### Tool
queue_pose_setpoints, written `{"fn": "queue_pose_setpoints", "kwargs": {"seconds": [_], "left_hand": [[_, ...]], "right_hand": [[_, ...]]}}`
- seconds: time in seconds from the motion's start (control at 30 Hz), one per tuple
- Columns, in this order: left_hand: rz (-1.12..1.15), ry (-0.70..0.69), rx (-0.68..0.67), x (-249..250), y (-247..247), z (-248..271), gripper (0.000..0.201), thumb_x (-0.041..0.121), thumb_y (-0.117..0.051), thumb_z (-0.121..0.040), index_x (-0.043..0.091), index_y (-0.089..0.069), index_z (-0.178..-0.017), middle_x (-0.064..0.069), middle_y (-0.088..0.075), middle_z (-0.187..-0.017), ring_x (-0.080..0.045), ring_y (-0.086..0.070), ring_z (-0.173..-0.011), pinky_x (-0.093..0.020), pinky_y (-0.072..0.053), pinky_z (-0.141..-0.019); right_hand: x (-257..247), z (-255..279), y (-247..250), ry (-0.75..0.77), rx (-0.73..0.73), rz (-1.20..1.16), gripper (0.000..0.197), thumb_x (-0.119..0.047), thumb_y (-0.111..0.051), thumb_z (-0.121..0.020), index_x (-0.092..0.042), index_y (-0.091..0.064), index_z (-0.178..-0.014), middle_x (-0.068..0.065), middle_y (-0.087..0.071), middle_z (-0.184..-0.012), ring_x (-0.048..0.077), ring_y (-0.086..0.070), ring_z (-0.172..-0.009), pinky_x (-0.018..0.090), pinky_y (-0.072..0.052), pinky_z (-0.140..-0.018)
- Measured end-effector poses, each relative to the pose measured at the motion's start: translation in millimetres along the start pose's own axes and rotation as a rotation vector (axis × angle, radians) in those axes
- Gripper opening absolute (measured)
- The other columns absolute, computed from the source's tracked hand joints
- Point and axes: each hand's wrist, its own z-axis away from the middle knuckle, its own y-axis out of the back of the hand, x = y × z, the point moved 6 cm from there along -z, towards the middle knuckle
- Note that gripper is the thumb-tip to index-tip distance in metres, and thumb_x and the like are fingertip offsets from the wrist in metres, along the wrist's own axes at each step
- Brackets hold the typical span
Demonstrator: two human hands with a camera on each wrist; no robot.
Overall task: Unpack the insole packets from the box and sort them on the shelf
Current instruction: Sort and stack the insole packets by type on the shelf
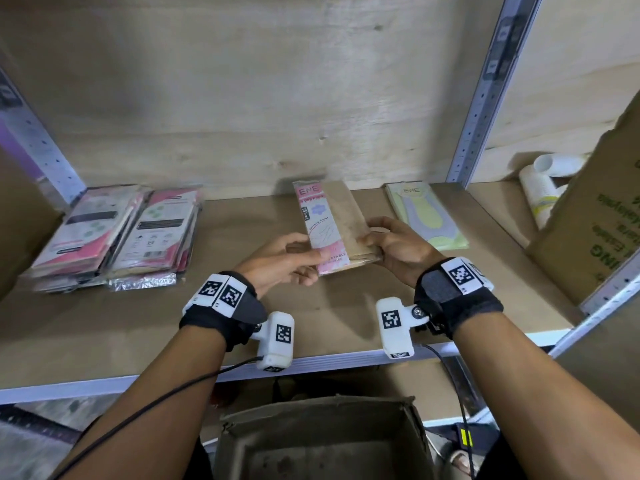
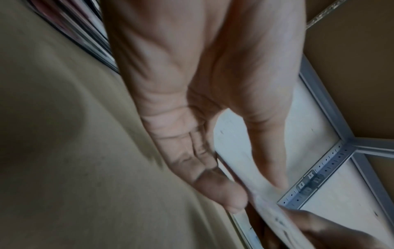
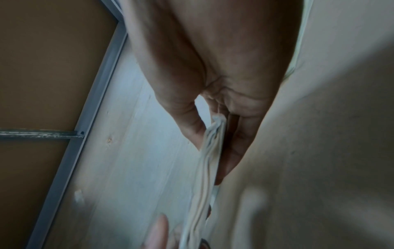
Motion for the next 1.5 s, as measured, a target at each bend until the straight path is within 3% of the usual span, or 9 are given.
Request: {"fn": "queue_pose_setpoints", "kwargs": {"seconds": [0.2,0.4,0.63,0.73,0.83,1.0,1.17,1.37,1.5], "left_hand": [[-0.082,0.043,0.1,-5,-1,-6,0.046,0.005,-0.079,-0.081,-0.003,-0.06,-0.121,-0.02,-0.068,-0.097,-0.019,-0.066,-0.064,-0.022,-0.057,-0.06],[-0.128,0.061,0.153,-9,3,-11,0.044,0.003,-0.083,-0.076,0.0,-0.062,-0.116,-0.012,-0.072,-0.086,-0.016,-0.069,-0.06,-0.022,-0.059,-0.058],[-0.186,0.066,0.204,-9,6,-13,0.05,-0.001,-0.083,-0.074,-0.002,-0.059,-0.119,-0.005,-0.071,-0.077,-0.018,-0.074,-0.06,-0.026,-0.061,-0.059],[-0.264,0.109,0.277,-12,12,-15,0.065,0.003,-0.086,-0.072,-0.003,-0.055,-0.128,-0.01,-0.07,-0.091,-0.022,-0.075,-0.069,-0.033,-0.063,-0.069],[-0.369,0.101,0.326,-10,14,-19,0.053,0.01,-0.086,-0.072,0.002,-0.062,-0.119,-0.004,-0.071,-0.089,-0.018,-0.075,-0.071,-0.031,-0.063,-0.069],[-0.371,0.097,0.277,-10,3,-27,0.02,0.014,-0.083,-0.076,0.01,-0.074,-0.093,-0.008,-0.075,-0.104,-0.018,-0.075,-0.082,-0.035,-0.063,-0.075],[-0.289,0.1,0.224,-4,-5,-40,0.032,0.015,-0.083,-0.078,0.005,-0.073,-0.106,-0.007,-0.074,-0.106,-0.019,-0.073,-0.092,-0.033,-0.062,-0.08],[-0.217,0.09,0.174,0,-18,-54,0.026,0.017,-0.084,-0.078,0.012,-0.072,-0.1,-0.003,-0.075,-0.097,-0.012,-0.075,-0.079,-0.028,-0.062,-0.077],[-0.171,0.073,0.148,1,-26,-59,0.019,0.011,-0.084,-0.076,0.02,-0.069,-0.082,0.002,-0.074,-0.086,-0.011,-0.075,-0.072,-0.027,-0.062,-0.07]], "right_hand": [[4,-3,2,-0.038,0.001,0.197,0.042,0.01,-0.063,-0.084,0.001,-0.055,-0.125,0.017,-0.064,-0.108,0.026,-0.061,-0.083,0.03,-0.049,-0.064],[7,-10,7,-0.061,0.028,0.46,0.048,0.01,-0.071,-0.078,0.002,-0.057,-0.124,0.011,-0.067,-0.095,0.021,-0.062,-0.078,0.025,-0.047,-0.058],[11,-18,15,-0.059,0.109,0.664,0.061,-0.005,-0.081,-0.074,-0.002,-0.057,-0.13,0.01,-0.066,-0.11,0.023,-0.065,-0.101,0.04,-0.053,-0.097],[11,-17,17,-0.069,0.127,0.726,0.065,-0.014,-0.082,-0.075,-0.004,-0.054,-0.133,0.009,-0.064,-0.118,0.024,-0.062,-0.111,0.041,-0.049,-0.103],[10,-17,15,-0.064,0.12,0.747,0.066,-0.016,-0.082,-0.076,-0.006,-0.053,-0.135,0.008,-0.063,-0.119,0.023,-0.061,-0.113,0.041,-0.048,-0.104],[9,-17,9,-0.068,0.084,0.675,0.062,-0.008,-0.08,-0.077,-0.005,-0.053,-0.133,0.008,-0.065,-0.113,0.022,-0.065,-0.107,0.039,-0.052,-0.099],[2,-20,19,-0.056,0.111,0.645,0.058,-0.008,-0.078,-0.079,-0.006,-0.055,-0.132,0.011,-0.062,-0.123,0.024,-0.062,-0.113,0.04,-0.049,-0.103],[-4,-24,31,-0.051,0.14,0.654,0.054,-0.012,-0.078,-0.08,-0.009,-0.057,-0.13,0.011,-0.059,-0.13,0.024,-0.059,-0.118,0.04,-0.044,-0.108],[-5,-26,39,-0.048,0.161,0.671,0.052,-0.014,-0.079,-0.079,-0.012,-0.059,-0.128,0.01,-0.06,-0.13,0.023,-0.058,-0.119,0.039,-0.044,-0.109]]}}
